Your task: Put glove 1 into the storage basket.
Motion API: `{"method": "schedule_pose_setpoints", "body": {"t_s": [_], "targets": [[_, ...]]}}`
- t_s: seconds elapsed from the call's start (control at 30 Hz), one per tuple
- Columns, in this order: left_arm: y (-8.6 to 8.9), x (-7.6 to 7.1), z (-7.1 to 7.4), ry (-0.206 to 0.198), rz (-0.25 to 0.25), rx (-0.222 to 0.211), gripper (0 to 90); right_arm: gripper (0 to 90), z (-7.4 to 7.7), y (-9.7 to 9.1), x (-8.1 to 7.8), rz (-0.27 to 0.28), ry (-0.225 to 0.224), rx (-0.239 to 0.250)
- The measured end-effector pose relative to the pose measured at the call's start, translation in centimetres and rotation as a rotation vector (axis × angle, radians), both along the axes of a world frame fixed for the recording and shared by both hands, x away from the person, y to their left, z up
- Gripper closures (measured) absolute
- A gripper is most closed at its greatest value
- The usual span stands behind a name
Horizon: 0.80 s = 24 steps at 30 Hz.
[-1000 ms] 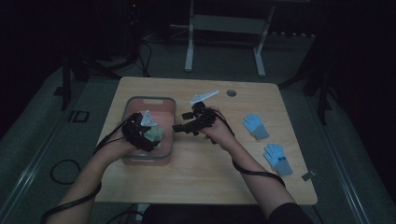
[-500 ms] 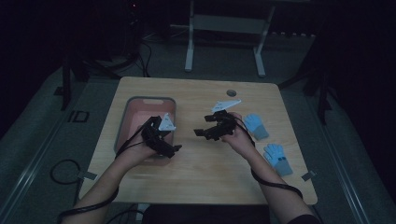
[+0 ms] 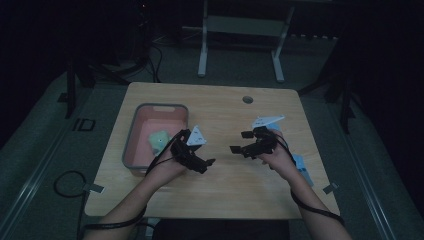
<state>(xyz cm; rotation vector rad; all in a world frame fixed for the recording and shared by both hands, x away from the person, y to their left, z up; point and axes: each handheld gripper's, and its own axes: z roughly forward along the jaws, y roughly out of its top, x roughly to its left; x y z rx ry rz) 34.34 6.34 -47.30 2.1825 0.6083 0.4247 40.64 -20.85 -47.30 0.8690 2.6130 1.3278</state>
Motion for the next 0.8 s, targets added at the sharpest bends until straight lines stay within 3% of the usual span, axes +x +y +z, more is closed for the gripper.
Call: {"method": "schedule_pose_setpoints", "body": {"t_s": [0.13,0.4,0.8], "targets": [[-1.1,-0.3,-0.6,0.045,-0.017,-0.045,2.2,14.0,-0.4,-1.5,-0.5,-0.028,-0.004,0.002],[-2.9,-1.2,-1.5,0.047,-0.070,-0.072,1.9,27.3,-1.1,-4.7,-1.0,-0.097,-0.053,-0.025],[-4.2,-1.9,-4.7,0.076,-0.131,-0.084,2.0,36.9,-2.4,-9.6,-0.5,-0.240,-0.063,-0.069]]}}
